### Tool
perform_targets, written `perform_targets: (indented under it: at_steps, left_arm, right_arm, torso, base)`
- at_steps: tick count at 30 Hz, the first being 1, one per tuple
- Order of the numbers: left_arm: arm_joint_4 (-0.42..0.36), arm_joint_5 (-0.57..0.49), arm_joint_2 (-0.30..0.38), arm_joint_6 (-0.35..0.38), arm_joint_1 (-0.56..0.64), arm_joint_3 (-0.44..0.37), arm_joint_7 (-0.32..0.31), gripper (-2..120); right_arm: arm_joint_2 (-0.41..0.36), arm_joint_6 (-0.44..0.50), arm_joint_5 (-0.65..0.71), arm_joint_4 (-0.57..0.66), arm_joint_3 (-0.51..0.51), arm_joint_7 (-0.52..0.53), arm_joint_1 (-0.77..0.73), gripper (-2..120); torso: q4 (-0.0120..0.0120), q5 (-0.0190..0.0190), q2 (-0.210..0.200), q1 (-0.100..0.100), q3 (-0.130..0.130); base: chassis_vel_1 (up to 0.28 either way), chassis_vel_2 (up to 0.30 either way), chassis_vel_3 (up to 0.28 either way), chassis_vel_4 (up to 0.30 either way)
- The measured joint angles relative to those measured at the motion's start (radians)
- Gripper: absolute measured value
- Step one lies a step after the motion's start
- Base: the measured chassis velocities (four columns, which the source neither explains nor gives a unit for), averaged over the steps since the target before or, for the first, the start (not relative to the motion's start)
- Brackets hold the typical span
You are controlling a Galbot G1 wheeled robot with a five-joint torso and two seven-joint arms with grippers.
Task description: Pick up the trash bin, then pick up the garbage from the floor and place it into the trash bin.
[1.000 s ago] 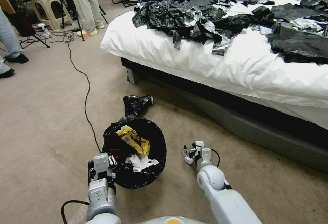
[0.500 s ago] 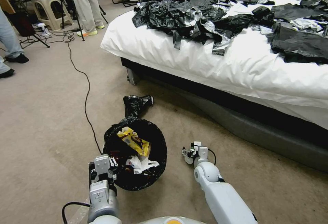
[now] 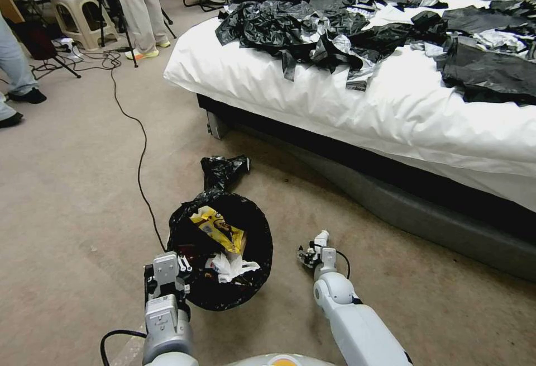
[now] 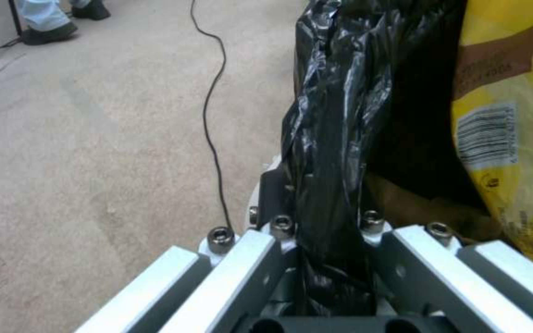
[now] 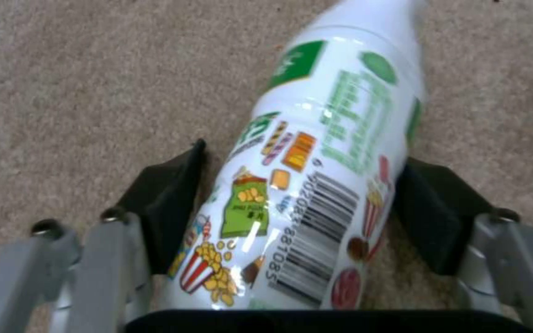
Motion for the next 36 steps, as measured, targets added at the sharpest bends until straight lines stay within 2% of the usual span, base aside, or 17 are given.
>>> perform_targets:
  at_steps: [5, 6, 8, 13, 17, 26, 29, 32, 34, 35, 36]
  left_arm:
    - [0.000, 0.001, 0.000, -0.001, 0.000, 0.000, 0.000, 1]
    - [0.000, 0.001, 0.000, -0.001, 0.000, 0.000, 0.000, 1]
    - [0.000, 0.001, 0.000, -0.001, 0.000, 0.001, 0.000, 1]
    - [-0.003, 0.001, 0.002, -0.001, -0.001, 0.001, 0.000, 1]
    - [-0.004, 0.001, 0.004, -0.001, 0.000, 0.001, 0.001, 1]
    - [-0.003, 0.006, 0.005, -0.001, -0.003, 0.009, 0.004, 1]
    - [-0.003, 0.000, 0.010, -0.001, -0.002, 0.003, 0.003, 1]
    - [-0.003, -0.002, 0.013, -0.001, -0.002, -0.001, 0.002, 1]
    - [-0.003, -0.006, 0.015, -0.001, -0.002, 0.000, 0.000, 1]
    - [-0.003, -0.006, 0.015, -0.001, -0.002, 0.000, 0.000, 1]
    - [-0.001, -0.007, 0.016, -0.001, -0.001, 0.002, 0.000, 1]
  right_arm:
    - [-0.002, 0.008, -0.009, 0.005, 0.000, -0.005, -0.006, 58]
    - [-0.001, 0.011, -0.013, 0.005, 0.000, -0.008, -0.008, 51]
    - [0.000, 0.014, -0.017, 0.005, 0.000, -0.009, -0.009, 44]
    - [-0.003, 0.022, -0.022, 0.006, -0.003, -0.009, -0.010, 37]
    - [-0.009, 0.031, -0.033, 0.006, -0.004, -0.004, -0.010, 25]
    - [-0.029, 0.052, -0.049, 0.061, -0.004, 0.021, -0.028, 18]
    - [-0.059, 0.075, -0.095, 0.210, -0.004, 0.022, -0.074, 18]
    - [-0.073, 0.118, -0.144, 0.287, -0.005, 0.019, -0.100, 18]
    - [-0.094, 0.257, -0.236, 0.443, -0.013, -0.014, -0.152, 17]
    - [-0.094, 0.257, -0.236, 0.443, -0.013, -0.014, -0.152, 17]
    - [-0.100, 0.322, -0.269, 0.524, -0.022, -0.041, -0.178, 16]
  torso:
    - [0.0003, 0.0004, 0.000, 0.000, 0.000]
    - [0.0007, 0.0007, 0.000, 0.000, 0.000]
    - [0.0006, 0.0003, 0.000, 0.000, 0.000]
    - [0.0008, 0.0008, 0.000, 0.000, 0.000]
    - [0.0009, 0.0008, 0.000, 0.000, 0.000]
    - [0.0004, 0.0005, 0.000, 0.000, 0.000]
    - [0.0004, 0.0004, 0.000, 0.000, 0.000]
    - [0.0003, 0.0000, 0.000, 0.000, 0.000]
    - [0.0003, 0.0001, 0.000, 0.000, 0.000]
    - [0.0003, 0.0001, 0.000, 0.000, 0.000]
    - [0.0003, 0.0002, 0.000, 0.000, 0.000]
  base:
    - [0.000, 0.000, 0.000, 0.000]
    - [0.000, 0.000, 0.000, 0.000]
    - [0.000, 0.000, 0.000, 0.000]
    - [0.000, 0.000, 0.000, 0.000]
    - [0.000, 0.000, 0.000, 0.000]
    - [0.000, 0.000, 0.000, 0.000]
    - [0.000, 0.000, 0.000, 0.000]
    - [0.000, 0.000, 0.000, 0.000]
    - [0.000, 0.000, 0.000, 0.000]
    - [0.000, 0.000, 0.000, 0.000]
    - [0.000, 0.000, 0.000, 0.000]
